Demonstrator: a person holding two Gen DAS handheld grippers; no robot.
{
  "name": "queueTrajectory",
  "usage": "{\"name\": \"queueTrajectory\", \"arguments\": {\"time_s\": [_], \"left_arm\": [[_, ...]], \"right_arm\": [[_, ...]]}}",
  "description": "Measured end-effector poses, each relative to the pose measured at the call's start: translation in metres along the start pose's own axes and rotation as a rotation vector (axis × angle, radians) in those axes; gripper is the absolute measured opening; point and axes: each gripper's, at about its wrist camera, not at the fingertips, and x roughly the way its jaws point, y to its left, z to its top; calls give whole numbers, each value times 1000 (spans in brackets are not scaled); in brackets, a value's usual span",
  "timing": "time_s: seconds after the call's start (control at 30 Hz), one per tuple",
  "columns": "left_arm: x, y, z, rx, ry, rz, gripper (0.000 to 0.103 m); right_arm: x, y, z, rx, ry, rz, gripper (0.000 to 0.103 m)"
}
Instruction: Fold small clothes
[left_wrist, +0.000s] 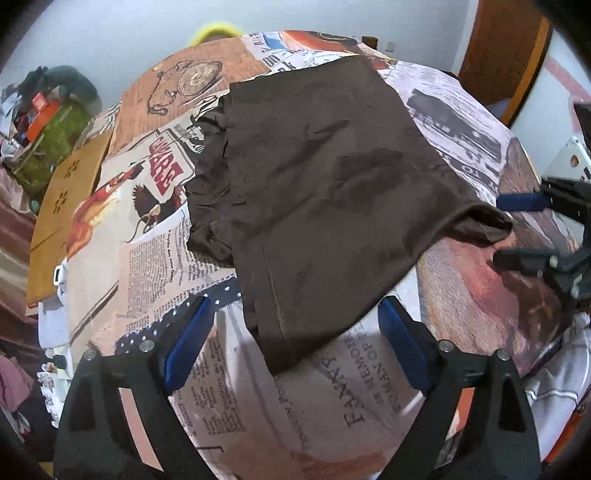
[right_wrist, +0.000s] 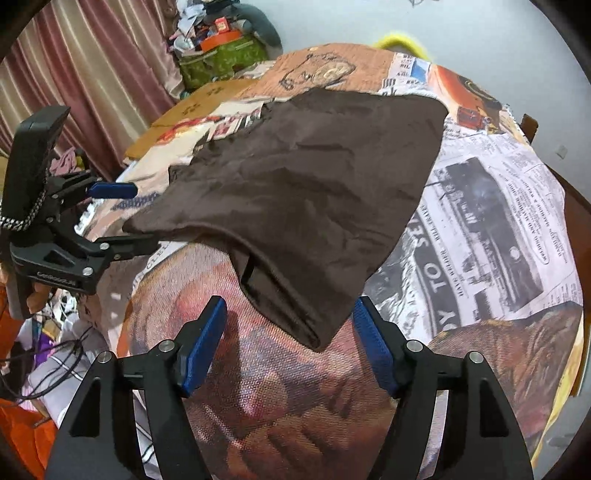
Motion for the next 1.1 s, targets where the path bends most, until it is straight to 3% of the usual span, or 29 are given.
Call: {"name": "queueTrajectory", "arguments": {"time_s": [0.27, 0.53, 0.6, 0.67, 0.73, 0.8, 0.83, 0.93, 1.1], "left_arm": [[15, 14, 15, -58, -14, 18, 98], [23, 9, 28, 0, -64, 90, 98], [25, 8, 29, 15, -82, 100, 96], [27, 8, 31, 26, -91, 86, 87], [29, 6, 31, 34, -92, 59, 69], [31, 4, 33, 43, -91, 44, 58], [33, 3, 34, 46, -88, 35, 45], [37, -1, 38, 50, -77, 39, 26], [33, -2, 38, 56, -80, 36, 17]], "right_arm": [[11, -1, 2, -6, 6, -21, 68], [19, -3, 7, -14, -21, -16, 67], [21, -3, 8, -18, -29, -4, 62], [23, -3, 9, -18, -33, 17, 54], [25, -3, 10, -23, -38, 24, 47], [27, -3, 11, -24, -37, 37, 34], [27, -4, 12, -22, -38, 40, 27], [29, -3, 13, -31, -43, 33, 14], [25, -4, 16, -37, -58, 34, 9]]}}
